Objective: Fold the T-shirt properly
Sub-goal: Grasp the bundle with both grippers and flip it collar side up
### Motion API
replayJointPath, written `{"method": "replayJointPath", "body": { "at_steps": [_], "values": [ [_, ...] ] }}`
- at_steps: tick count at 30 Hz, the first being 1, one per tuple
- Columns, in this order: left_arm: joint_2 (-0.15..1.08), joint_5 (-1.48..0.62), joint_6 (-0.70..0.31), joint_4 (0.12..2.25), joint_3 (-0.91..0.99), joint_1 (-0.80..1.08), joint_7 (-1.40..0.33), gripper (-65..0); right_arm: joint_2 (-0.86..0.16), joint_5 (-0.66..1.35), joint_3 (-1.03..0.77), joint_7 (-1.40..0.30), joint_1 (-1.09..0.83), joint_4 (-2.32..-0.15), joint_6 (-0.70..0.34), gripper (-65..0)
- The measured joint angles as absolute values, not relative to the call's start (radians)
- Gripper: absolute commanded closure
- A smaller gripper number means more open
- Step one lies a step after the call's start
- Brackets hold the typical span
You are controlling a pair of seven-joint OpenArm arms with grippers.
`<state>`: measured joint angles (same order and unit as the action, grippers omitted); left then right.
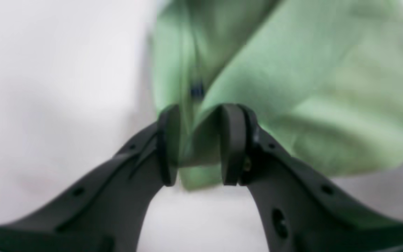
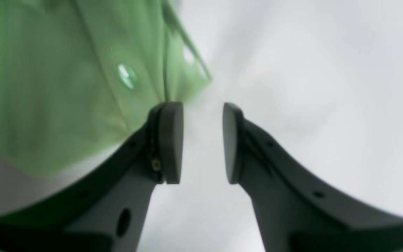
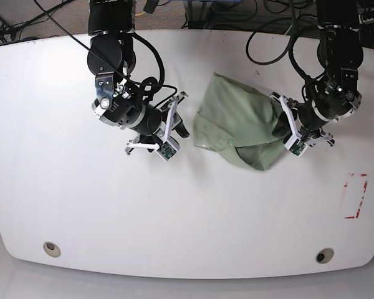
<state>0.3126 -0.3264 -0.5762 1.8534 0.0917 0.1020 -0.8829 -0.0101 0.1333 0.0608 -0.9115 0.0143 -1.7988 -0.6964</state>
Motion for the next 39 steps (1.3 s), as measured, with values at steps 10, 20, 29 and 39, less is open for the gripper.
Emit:
{"method": "replayJointPath", "body": {
  "at_steps": [10, 20, 29, 39],
  "values": [
    [0.231, -0.325, -0.577, 1.907, 0.104, 0.268, -0.912, -17.2, -0.014, 0.130, 0.129, -0.910, 0.120, -1.655, -0.698, -17.6],
    [0.205, -0.319, -0.577, 1.938, 0.089, 0.379, -0.920, -17.2, 0.004, 0.119, 0.132, -0.760, 0.198, -1.386, -0.697, -17.6],
    [0.146, -0.323, -0.578, 1.883, 0.047, 0.336, -0.918, -17.2, 0.008, 0.115, 0.132, -0.674, 0.204, -1.296, -0.696, -17.6],
    [0.181, -0.317, -0.573, 1.696, 0.049, 0.148, -0.915, -17.2, -0.004, 0.119, 0.174, -0.663, 0.108, -1.371, -0.688, -17.4]
  ]
}}
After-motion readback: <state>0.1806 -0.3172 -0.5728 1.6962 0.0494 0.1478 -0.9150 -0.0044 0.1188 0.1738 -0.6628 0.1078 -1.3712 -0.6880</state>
